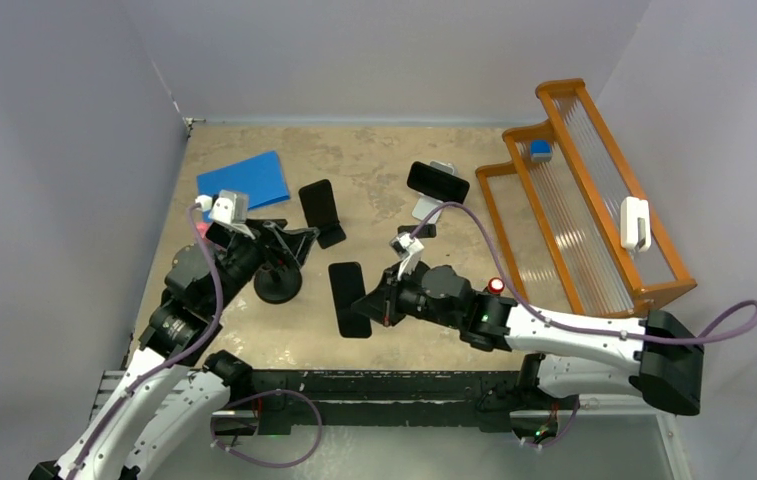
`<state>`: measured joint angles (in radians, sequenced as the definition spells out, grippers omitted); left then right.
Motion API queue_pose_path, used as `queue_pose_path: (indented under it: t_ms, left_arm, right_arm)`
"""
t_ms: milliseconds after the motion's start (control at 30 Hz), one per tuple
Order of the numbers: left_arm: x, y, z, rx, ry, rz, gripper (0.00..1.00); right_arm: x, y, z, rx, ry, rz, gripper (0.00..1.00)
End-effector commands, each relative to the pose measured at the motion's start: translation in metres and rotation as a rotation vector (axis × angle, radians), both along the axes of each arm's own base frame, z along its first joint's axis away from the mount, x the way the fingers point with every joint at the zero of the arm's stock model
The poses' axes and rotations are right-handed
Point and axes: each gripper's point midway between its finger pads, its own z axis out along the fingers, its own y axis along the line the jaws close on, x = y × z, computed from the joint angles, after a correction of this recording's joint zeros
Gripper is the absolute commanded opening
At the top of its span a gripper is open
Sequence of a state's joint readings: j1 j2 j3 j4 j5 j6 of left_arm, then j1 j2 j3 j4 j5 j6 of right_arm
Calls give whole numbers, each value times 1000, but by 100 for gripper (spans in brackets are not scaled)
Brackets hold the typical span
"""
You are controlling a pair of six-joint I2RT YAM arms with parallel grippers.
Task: Remove the phone from the phone stand
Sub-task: Place the phone at the center of the board.
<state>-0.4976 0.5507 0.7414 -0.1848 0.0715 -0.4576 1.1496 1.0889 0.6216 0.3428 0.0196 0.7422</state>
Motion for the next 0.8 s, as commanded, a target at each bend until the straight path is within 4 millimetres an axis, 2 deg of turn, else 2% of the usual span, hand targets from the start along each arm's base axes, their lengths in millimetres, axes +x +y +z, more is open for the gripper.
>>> queue_pose_path:
  t_ms: [0, 333, 600, 767]
  left_arm:
    - [9, 25, -4, 32, -49, 135, 75]
    - [5, 39, -5, 30, -55, 196, 75]
    - [4, 42, -5, 21, -55, 208, 75]
    - [3, 42, -5, 21, -53, 207, 75]
  right_arm:
    - [11, 18, 23, 107, 57, -67, 0]
    - [14, 46, -8, 37, 157, -142, 0]
    - [20, 53, -34, 23, 244, -253, 0]
    - [21, 65, -49, 20, 308, -266, 0]
